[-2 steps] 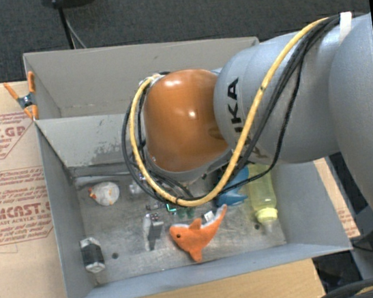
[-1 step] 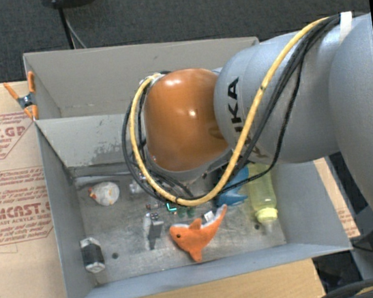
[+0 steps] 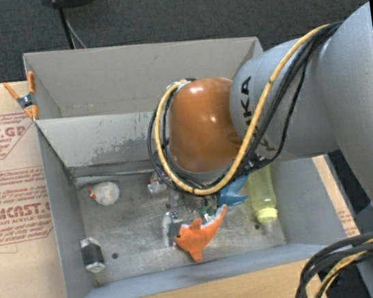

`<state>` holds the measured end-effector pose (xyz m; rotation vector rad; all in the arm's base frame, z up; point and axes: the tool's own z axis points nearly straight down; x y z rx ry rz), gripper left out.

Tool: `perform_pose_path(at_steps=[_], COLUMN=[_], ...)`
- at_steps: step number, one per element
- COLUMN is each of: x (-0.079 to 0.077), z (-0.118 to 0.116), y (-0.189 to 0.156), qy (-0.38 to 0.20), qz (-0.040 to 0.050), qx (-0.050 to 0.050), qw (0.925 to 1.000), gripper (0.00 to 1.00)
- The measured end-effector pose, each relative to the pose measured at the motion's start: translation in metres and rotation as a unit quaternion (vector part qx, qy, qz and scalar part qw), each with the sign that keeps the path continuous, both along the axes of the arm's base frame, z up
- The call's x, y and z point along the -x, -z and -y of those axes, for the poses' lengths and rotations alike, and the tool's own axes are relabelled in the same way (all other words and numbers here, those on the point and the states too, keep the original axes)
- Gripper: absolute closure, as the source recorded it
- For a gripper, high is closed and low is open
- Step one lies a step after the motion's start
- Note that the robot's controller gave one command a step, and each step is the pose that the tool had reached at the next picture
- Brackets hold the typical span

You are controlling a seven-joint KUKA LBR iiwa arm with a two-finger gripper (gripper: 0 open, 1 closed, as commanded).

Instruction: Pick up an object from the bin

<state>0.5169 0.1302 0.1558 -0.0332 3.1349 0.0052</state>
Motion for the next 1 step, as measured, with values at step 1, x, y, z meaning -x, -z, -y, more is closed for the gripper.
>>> perform_pose_path(at_steps=[1], x=[0.0184], z=[0.0275], y=[0.0272], qy=[-0.007], qz=[-0.0043], qx=[0.003], qw=[1.0000], gripper=[0.00])
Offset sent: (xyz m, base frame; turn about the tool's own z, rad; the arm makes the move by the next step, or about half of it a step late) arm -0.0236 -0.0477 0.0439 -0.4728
